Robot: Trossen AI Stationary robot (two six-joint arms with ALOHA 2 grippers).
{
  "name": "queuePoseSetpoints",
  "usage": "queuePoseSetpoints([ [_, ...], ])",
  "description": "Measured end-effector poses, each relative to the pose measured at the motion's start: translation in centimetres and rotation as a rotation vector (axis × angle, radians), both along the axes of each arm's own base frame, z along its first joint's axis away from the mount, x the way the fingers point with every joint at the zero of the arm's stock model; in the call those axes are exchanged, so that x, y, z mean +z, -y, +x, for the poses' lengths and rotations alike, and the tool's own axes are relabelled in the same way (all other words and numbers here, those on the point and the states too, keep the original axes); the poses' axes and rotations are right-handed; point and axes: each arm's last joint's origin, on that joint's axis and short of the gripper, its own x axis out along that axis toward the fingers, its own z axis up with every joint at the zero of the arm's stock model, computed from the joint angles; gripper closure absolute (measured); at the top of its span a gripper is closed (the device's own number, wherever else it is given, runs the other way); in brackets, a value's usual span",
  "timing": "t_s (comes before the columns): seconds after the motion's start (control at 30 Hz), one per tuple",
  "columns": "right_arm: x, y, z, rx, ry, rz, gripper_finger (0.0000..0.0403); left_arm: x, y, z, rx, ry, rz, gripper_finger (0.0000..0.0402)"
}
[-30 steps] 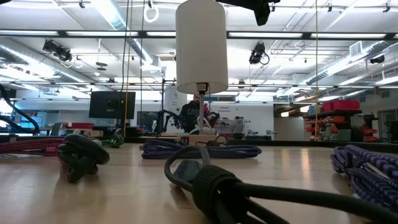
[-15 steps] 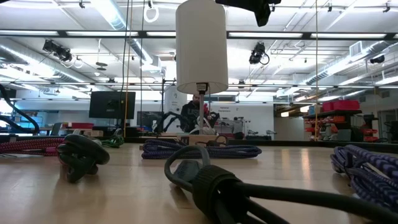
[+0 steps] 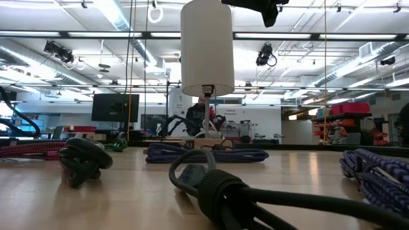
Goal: Pick & Place USB Port
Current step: Put the black and green charger cable into the orange bin
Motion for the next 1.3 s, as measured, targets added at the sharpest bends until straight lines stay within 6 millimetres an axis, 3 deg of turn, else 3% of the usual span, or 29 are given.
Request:
queuePoseSetpoints([
  [0.93,-0.2,0.4,0.1,-0.014,-0.025,-0.001,0.0333,1.6,1.1,0.8,-0.072,0.182,-0.141,0.0326],
  [1.3,-0.2,0.4,0.1,-0.013,-0.025,-0.001,0.0333,0.9,0.4,0.3,0.002,0.075,-0.078,0.0338],
])
